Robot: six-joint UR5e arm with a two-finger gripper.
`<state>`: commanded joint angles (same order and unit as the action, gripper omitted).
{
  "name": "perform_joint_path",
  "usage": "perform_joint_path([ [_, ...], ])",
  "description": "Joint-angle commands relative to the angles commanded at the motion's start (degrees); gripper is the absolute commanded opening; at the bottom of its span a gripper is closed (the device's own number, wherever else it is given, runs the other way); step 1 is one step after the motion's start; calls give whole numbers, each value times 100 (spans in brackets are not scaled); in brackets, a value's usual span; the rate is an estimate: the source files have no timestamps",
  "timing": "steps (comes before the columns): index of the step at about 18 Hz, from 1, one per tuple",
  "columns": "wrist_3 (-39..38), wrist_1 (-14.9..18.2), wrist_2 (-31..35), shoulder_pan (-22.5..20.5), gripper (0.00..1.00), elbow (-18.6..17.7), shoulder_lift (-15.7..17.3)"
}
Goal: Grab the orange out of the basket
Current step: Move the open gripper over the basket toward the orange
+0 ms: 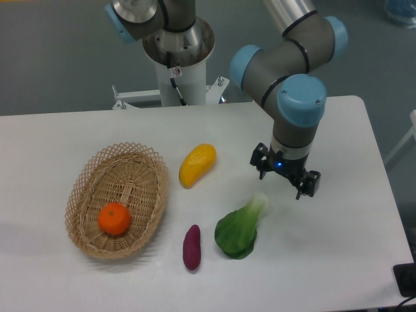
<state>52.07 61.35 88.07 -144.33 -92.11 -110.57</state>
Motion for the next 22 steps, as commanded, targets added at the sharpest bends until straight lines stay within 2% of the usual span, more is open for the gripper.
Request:
perform_joint_path([
  [2, -135, 0, -132, 124, 100, 18, 0],
  [6, -1030, 9, -378, 326, 100, 18, -9],
  [9, -1417, 9, -537, 519, 100, 35, -9],
  [19, -2376, 9, -739, 1486, 100, -35, -79],
  [22, -2754, -18, -713, 1802, 100, -44, -211],
])
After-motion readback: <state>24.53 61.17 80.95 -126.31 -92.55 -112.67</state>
